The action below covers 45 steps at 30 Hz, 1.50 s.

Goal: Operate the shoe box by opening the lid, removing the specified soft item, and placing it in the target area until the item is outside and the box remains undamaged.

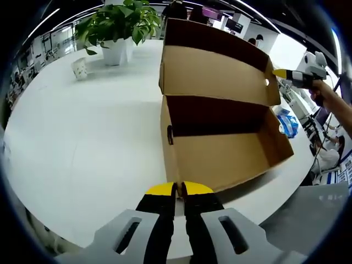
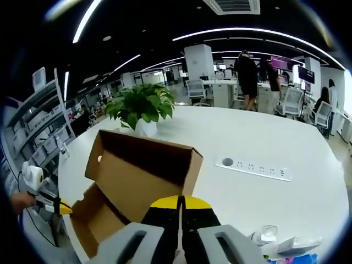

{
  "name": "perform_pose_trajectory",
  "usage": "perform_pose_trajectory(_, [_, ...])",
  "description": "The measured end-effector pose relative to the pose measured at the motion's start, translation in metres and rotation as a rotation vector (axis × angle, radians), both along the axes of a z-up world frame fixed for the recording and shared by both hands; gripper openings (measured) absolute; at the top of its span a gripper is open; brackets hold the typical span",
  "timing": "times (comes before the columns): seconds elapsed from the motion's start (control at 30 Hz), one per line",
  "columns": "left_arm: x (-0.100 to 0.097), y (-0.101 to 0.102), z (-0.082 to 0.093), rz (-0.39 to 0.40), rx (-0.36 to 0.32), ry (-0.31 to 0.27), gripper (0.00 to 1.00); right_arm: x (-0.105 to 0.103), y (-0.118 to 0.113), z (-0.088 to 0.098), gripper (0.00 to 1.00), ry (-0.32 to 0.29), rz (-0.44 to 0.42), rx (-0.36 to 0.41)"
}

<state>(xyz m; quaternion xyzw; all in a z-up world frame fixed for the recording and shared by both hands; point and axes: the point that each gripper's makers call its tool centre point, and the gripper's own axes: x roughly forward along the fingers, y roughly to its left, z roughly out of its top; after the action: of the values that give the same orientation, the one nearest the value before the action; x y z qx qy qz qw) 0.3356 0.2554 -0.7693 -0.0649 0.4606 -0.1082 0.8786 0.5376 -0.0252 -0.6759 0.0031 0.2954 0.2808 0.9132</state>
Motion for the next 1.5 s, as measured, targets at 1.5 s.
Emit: perform_pose_trajectory(1.5, [0.0,0.001,0.001,-0.04,-0.026,-0.032,0.03,-0.086,-0.004,0.01,0.0,-0.095,-0.002,0.068])
